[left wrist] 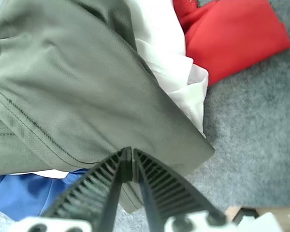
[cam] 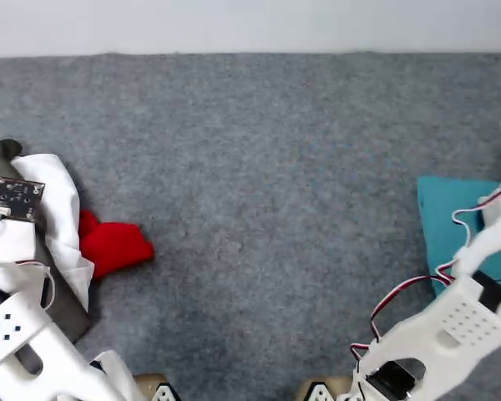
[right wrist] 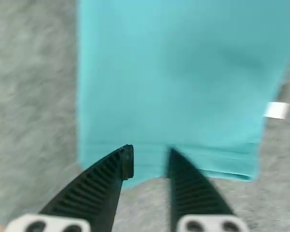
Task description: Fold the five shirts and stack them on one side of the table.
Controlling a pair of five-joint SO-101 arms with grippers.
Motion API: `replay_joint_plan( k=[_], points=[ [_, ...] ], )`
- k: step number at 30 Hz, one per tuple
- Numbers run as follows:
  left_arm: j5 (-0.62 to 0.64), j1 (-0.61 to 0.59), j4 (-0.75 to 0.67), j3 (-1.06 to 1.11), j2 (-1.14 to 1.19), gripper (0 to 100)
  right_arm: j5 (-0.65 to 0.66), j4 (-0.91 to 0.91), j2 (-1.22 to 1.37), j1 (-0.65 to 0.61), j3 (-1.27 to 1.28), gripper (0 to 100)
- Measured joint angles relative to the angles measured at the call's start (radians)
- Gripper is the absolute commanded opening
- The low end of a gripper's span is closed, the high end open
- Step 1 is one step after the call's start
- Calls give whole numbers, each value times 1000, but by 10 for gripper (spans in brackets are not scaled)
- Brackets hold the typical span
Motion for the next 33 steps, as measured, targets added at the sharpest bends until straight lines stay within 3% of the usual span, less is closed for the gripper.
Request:
replay_joint_plan(
  k=[11, 18, 25, 33],
  points=[
    [-25, 0, 14, 0, 0, 19, -86, 25, 227, -58, 17, 9],
    [-37, 0, 14, 0, 0, 19, -78, 26, 236, 15, 127, 9],
    [-37, 0, 14, 0, 0, 19, -12, 26, 69, 32, 341, 9],
    [-37, 0, 14, 0, 0, 19, -9, 23, -164, 20, 351, 9]
  ],
)
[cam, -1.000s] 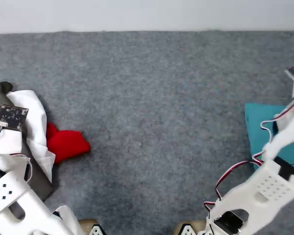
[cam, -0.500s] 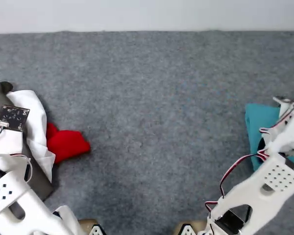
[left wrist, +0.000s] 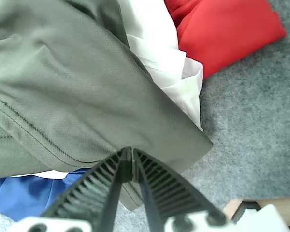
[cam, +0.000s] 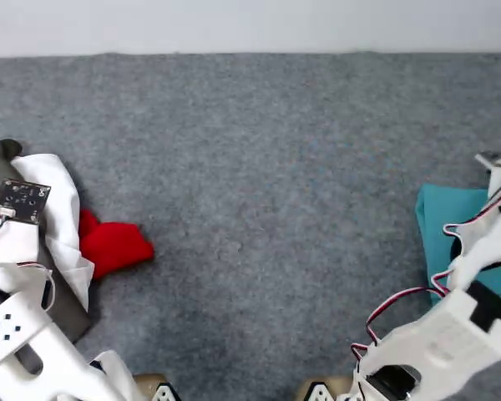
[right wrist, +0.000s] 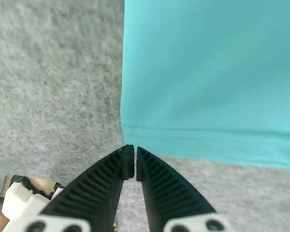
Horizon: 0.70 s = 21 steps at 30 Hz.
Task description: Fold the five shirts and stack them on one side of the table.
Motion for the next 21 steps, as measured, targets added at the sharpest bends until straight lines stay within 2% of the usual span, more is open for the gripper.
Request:
replay_joint_plan(
  k=[3, 12, 17, 21],
  points=[
    [0, 0, 0, 0, 0, 19, 2, -61, -12, 20, 0, 9],
    [0, 0, 0, 0, 0, 19, 0, -384, 143, 222, 6, 9],
    [0, 0, 0, 0, 0, 19, 3, -430, 207, 321, 8, 9],
    [-25, 0, 0, 0, 0, 19, 58, -427, 209, 376, 8, 9]
  ],
)
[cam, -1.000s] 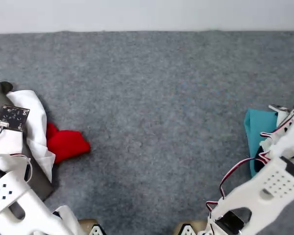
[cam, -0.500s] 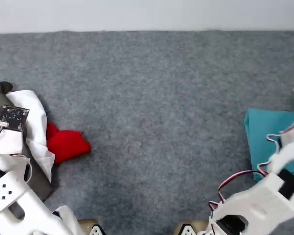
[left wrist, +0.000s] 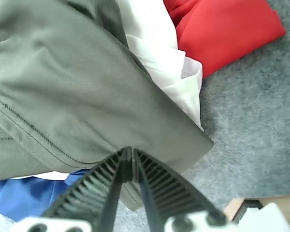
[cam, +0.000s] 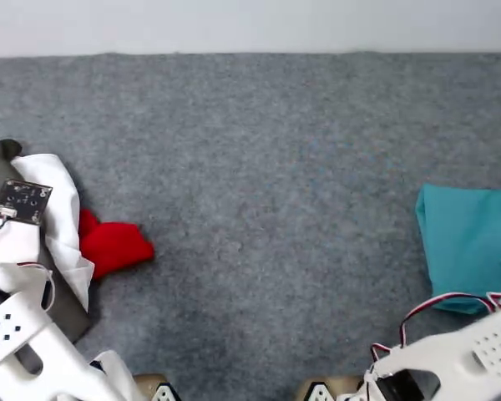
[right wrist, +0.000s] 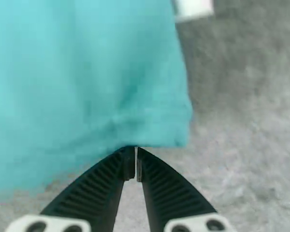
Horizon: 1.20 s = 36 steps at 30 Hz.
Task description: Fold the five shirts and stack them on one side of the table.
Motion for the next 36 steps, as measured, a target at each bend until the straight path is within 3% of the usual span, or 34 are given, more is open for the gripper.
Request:
replay_joint_plan(
  k=[7, 13, 21, 26, 36],
  points=[
    [-18, 0, 0, 0, 0, 19, 12, 183, -58, -26, -41, 9],
    [-15, 0, 8, -55, 0, 40, 14, 417, -244, -140, -71, 9],
    [-3, 0, 17, -3, 0, 183, -74, 428, -525, -269, 110, 9],
    [-140, 0, 14, 149, 0, 209, -78, 430, -732, -351, 362, 9],
    [-226, 2, -201, 437, 0, 211, -80, 430, -1071, -385, 700, 9]
  ],
)
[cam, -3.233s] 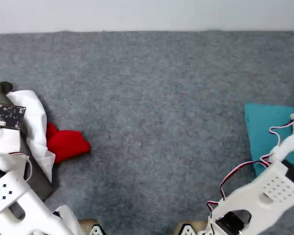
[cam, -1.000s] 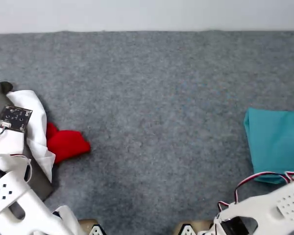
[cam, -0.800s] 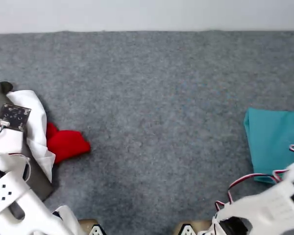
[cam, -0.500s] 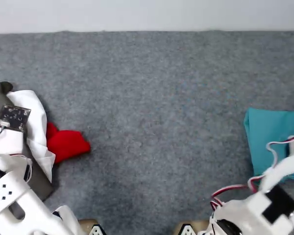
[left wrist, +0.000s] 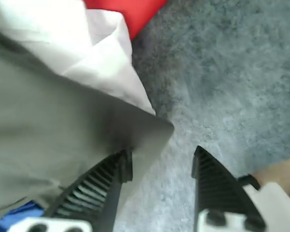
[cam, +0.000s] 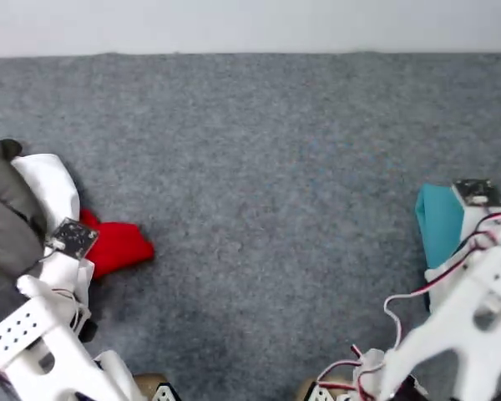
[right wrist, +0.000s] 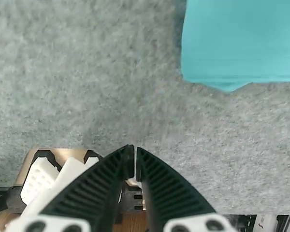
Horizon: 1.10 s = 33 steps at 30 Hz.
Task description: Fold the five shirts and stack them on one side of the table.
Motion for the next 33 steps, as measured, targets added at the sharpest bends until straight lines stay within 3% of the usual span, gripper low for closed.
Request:
replay_joint_plan(
  k=[6, 13, 18, 24, 33],
  points=[
    [-2, 0, -198, 147, 0, 199, 0, 0, -101, 0, 66, 9],
    [20, 0, -328, 199, 0, 13, -2, 0, -150, 0, 80, 9],
    [26, 0, -319, 137, 0, 13, -69, 0, -172, 0, 80, 9],
    [29, 0, -198, -61, 0, 13, -126, 0, -175, 0, 80, 9],
    [258, 0, -127, -488, 0, 13, -132, 0, -245, 0, 80, 9]
  ],
)
